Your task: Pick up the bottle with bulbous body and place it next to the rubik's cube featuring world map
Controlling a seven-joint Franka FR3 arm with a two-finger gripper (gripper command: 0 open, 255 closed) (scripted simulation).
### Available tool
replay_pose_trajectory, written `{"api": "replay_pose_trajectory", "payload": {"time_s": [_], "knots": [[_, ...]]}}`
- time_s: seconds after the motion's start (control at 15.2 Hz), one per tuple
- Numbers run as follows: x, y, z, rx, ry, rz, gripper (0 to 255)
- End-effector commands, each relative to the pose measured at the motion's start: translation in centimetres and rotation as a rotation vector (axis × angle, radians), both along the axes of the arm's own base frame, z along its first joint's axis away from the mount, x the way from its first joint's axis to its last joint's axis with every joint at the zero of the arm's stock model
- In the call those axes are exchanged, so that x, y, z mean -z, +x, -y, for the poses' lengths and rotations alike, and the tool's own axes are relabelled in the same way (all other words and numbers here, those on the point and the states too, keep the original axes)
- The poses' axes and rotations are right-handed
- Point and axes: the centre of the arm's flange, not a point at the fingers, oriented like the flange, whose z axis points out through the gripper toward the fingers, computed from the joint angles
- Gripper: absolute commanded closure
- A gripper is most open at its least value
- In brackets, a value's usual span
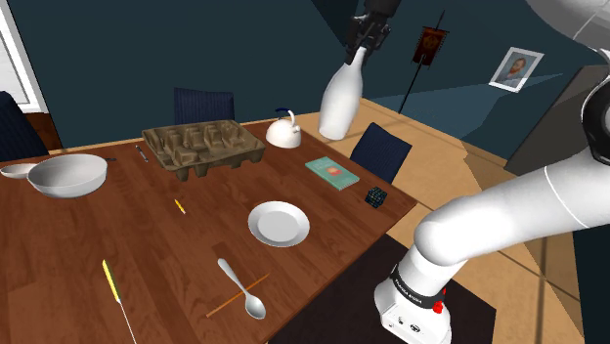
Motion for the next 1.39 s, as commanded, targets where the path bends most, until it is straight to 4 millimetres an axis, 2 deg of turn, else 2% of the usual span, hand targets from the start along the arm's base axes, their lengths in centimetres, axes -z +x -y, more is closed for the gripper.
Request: {"api": "replay_pose_trajectory", "payload": {"time_s": [0.0,1.32], "knots": [[-0.1,-1.1,2.6,-0.002,0.0,0.0,255],[-0.2,-11.1,27.0,-0.002,0.0,0.0,255]]}}
